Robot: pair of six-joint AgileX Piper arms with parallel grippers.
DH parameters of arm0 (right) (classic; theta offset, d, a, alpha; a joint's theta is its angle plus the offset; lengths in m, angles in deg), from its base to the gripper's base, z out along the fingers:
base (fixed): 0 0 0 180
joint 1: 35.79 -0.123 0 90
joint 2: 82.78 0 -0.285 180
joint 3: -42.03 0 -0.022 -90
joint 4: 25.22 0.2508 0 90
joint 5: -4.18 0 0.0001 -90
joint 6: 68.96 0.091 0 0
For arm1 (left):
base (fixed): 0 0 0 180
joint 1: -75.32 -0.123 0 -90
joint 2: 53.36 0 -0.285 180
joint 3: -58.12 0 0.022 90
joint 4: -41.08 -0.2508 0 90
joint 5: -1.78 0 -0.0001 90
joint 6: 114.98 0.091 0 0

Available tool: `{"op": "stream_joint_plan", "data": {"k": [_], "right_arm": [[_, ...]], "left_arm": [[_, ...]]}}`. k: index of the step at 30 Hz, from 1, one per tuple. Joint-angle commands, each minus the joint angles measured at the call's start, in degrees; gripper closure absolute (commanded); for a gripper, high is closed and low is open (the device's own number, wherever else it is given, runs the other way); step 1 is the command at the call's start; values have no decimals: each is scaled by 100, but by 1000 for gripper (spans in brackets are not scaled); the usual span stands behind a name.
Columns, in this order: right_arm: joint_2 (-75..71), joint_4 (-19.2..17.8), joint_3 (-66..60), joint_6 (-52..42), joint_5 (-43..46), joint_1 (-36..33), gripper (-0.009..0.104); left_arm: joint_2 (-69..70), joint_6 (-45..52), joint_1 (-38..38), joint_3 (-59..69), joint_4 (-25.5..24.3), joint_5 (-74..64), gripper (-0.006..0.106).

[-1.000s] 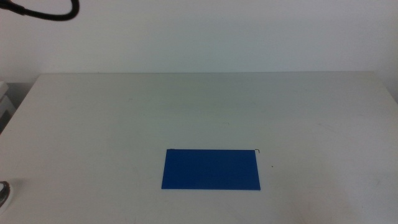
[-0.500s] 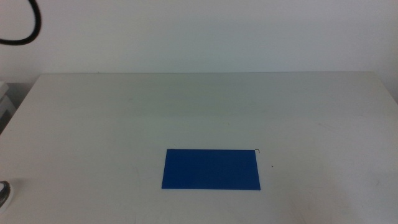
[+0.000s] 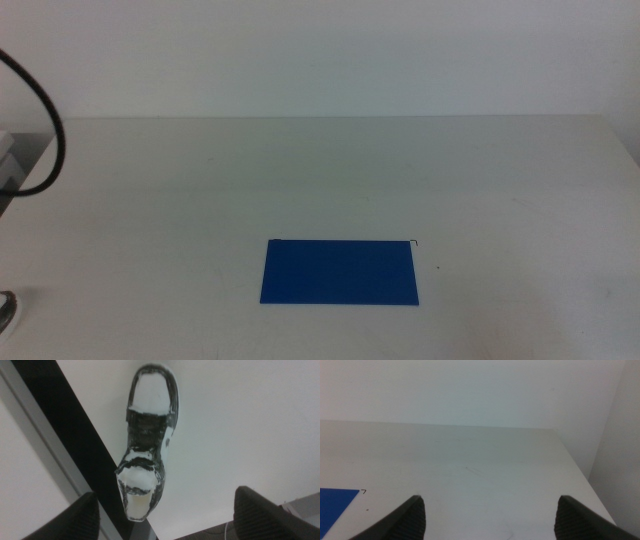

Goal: Use one arm to grab the shoe from the table and place it on the mat.

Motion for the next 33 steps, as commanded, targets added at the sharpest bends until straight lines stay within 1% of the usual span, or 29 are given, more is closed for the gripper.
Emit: {"op": "stream_joint_plan", "data": {"k": [1, 3, 6, 11, 20, 33], "right_arm": [[-121, -49, 54, -72, 454, -18, 29], [-121, -49, 54, -72, 454, -18, 29], [-121, -49, 54, -72, 454, -18, 29], [-121, -49, 54, -72, 454, -18, 29], [-121, -49, 54, -72, 454, -18, 29], [-121, -49, 54, -72, 454, -18, 29]], "left_arm": [[-13, 178, -135, -105, 115, -352, 11], [-230, 387, -216, -105, 115, -209, 11], [-575, 362, -269, -105, 115, -179, 11], [-989, 115, -269, -105, -207, -217, 11], [-1218, 81, -269, -105, -501, -61, 11], [-2025, 59, -269, -105, -450, -20, 11]]}}
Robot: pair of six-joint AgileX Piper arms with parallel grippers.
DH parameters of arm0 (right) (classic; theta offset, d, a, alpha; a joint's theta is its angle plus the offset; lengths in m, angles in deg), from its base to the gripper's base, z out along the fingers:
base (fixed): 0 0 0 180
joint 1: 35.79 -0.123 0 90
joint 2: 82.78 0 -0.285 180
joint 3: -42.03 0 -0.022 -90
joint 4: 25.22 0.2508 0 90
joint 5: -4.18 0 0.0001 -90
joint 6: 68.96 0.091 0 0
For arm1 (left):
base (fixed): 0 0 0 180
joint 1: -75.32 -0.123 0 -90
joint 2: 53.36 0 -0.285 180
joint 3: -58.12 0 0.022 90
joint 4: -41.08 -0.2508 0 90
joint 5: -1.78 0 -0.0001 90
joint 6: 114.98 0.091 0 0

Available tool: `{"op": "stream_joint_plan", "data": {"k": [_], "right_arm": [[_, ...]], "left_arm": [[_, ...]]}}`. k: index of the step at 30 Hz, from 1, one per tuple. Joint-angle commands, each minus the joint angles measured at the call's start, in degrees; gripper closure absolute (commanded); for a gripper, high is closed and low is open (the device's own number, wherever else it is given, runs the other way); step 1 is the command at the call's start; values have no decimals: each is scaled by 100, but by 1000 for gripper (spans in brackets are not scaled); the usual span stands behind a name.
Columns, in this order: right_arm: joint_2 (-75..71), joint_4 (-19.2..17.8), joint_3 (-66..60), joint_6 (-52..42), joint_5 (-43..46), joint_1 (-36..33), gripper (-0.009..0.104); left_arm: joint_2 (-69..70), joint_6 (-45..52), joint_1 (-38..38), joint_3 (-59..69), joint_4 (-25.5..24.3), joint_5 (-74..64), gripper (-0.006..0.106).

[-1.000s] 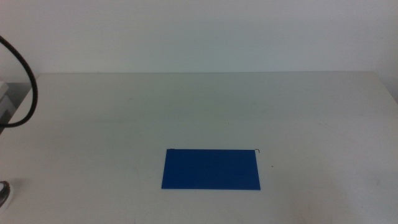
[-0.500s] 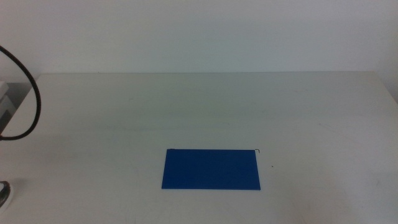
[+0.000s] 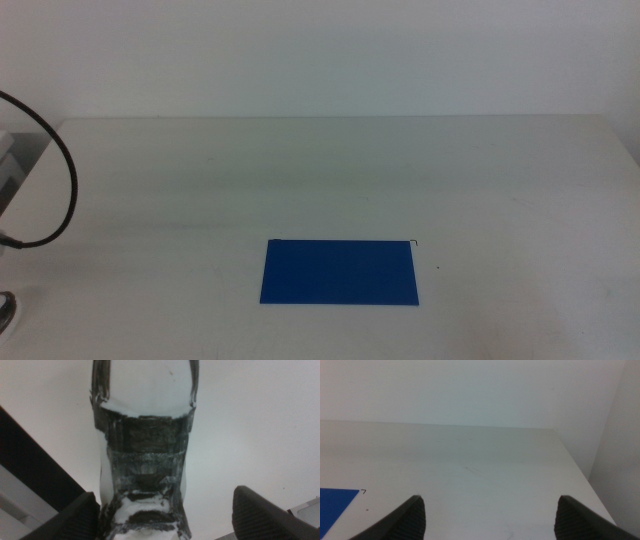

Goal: Use one arm to grab the shoe from the table and place it on the mat.

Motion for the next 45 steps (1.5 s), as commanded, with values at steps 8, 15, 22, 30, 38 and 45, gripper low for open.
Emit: {"op": "stream_joint_plan", "data": {"k": [8, 15, 22, 30, 38, 45], "right_arm": [[-121, -49, 54, -72, 454, -18, 29], [-121, -49, 54, -72, 454, -18, 29], [-121, -49, 54, -72, 454, -18, 29], [-121, -49, 54, -72, 454, -18, 29], [-121, -49, 54, -72, 454, -18, 29], [-121, -49, 54, -72, 454, -18, 29]], "left_arm": [[-2, -94, -20, -126, -258, -90, 11], [-304, -94, -20, -126, -294, -78, 11], [-435, -98, -20, -126, -344, -48, 13], [-449, -98, -20, -126, -429, -47, 45], [-313, -218, -20, -144, -358, -94, 85], [41, -371, 52, -144, -132, -212, 88]]}}
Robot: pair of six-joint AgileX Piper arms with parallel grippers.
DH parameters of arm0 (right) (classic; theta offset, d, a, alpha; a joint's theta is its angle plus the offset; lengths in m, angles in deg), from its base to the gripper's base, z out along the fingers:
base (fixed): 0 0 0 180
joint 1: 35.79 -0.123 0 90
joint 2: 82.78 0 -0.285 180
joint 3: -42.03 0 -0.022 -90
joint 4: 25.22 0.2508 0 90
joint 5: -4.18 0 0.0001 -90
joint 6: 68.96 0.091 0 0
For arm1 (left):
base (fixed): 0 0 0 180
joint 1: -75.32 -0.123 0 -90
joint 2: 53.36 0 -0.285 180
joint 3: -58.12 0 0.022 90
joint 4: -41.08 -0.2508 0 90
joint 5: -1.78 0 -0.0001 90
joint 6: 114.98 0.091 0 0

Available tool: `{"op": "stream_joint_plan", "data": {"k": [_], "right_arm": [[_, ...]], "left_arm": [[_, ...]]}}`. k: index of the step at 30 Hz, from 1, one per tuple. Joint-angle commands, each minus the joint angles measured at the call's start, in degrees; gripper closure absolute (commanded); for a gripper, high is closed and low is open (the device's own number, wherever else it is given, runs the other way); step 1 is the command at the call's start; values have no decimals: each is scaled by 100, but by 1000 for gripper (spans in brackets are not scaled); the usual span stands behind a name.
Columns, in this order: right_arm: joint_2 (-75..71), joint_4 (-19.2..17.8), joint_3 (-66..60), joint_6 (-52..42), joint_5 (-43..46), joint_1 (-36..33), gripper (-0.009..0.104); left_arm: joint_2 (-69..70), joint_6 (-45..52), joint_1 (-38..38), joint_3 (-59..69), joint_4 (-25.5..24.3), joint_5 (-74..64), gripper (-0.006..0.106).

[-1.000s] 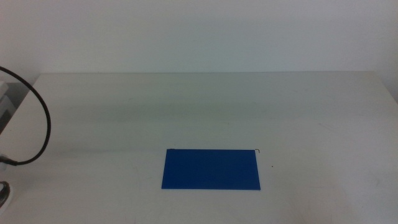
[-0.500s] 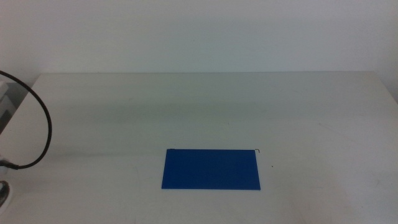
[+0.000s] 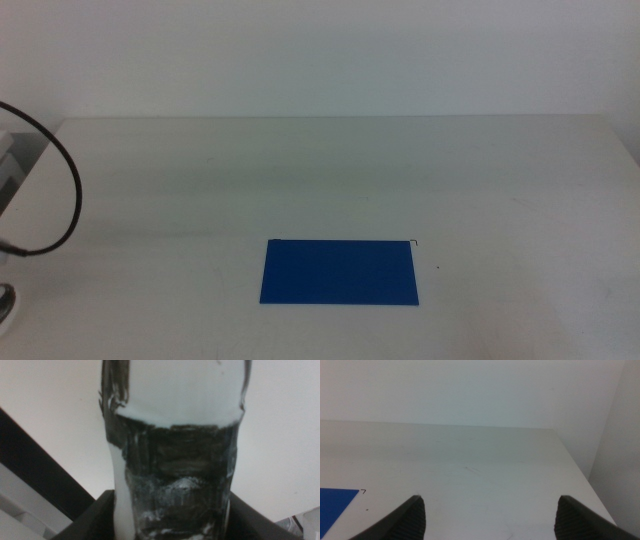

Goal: Use one arm to grab the shoe from the table and place it on the mat.

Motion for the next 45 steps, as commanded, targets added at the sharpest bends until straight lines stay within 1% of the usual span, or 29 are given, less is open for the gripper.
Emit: {"op": "stream_joint_plan", "data": {"k": [1, 5, 12, 16, 23, 26, 32, 35, 40, 45], "right_arm": [[-121, -49, 54, -72, 454, -18, 29], [-121, -49, 54, -72, 454, -18, 29], [-121, -49, 54, -72, 454, -18, 29], [-121, -49, 54, -72, 454, -18, 29], [-121, -49, 54, -72, 454, -18, 29], [-121, -49, 54, -72, 454, -18, 29], [-121, -49, 54, -72, 454, -18, 29], [-121, -49, 54, -72, 454, -18, 29], [-121, -49, 54, -72, 454, -18, 29], [-121, -49, 54, -72, 454, -18, 29]], "left_arm": [[426, -137, 87, -139, 156, -315, 88], [710, -144, 419, -198, 366, -305, 88], [875, -617, 1291, -582, 379, -783, 88], [961, -813, 1796, -713, 585, -783, 88], [968, -1756, 2698, -808, 706, -777, 88], [968, -2090, 3047, -808, 798, -711, 88], [968, -2299, 3698, -808, 1177, -254, 88], [968, -2591, 4049, -808, 1172, 48, 88], [710, -2896, 4557, -1033, 1232, 137, 88], [170, -3186, 5119, -1654, 1244, -105, 88]]}}
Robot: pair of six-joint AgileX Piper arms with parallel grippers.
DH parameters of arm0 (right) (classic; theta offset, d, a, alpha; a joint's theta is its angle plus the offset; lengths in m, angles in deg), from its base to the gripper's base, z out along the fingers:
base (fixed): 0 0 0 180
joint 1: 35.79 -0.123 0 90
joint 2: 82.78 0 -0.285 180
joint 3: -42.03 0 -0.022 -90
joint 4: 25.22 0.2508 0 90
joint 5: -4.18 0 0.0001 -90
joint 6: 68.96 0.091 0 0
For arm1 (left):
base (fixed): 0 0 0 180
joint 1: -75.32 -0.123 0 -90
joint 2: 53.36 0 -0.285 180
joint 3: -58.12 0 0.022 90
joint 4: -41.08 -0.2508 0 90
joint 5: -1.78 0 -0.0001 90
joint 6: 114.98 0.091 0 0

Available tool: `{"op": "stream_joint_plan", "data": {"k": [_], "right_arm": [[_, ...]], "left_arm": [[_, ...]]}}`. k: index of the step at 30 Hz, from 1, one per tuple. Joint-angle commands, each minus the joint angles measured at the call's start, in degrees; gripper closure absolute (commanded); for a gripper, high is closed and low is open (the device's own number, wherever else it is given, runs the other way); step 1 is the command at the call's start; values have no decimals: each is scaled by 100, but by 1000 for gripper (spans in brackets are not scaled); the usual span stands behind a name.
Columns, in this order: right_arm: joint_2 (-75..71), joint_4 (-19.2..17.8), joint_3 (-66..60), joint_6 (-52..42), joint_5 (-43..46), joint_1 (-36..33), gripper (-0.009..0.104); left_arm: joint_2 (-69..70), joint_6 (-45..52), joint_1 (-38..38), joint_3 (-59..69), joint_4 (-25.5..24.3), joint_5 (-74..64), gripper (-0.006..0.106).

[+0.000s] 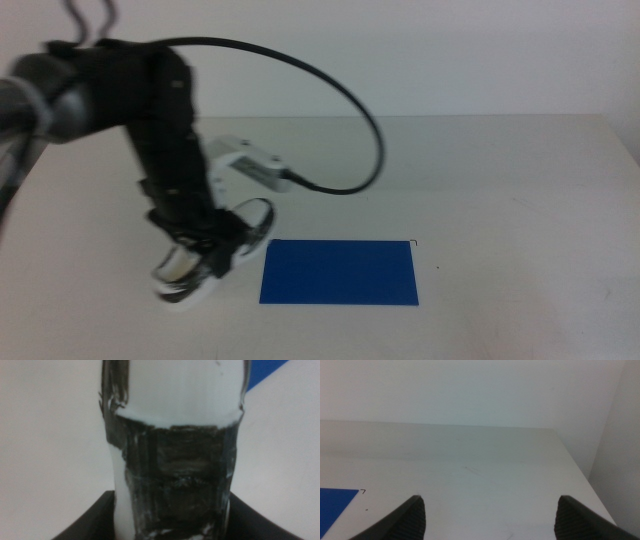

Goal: Use one arm to grab the shoe from the table and place it on the mat.

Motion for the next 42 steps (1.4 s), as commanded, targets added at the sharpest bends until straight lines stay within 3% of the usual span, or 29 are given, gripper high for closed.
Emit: {"op": "stream_joint_plan", "data": {"k": [1, 15, 26, 42], "right_arm": [[-121, -49, 54, -72, 454, -18, 29], [-121, -49, 54, -72, 454, -18, 29], [-121, -49, 54, -72, 454, -18, 29], [-121, -49, 54, -72, 454, -18, 29]], "left_arm": [[34, -238, 271, -448, 124, -87, 88], [-1202, -588, 1390, -2101, 228, -419, 88], [-1392, -588, 1463, -2307, 452, -481, 88], [-1392, -7283, 1456, -2307, 628, -471, 88]]}}
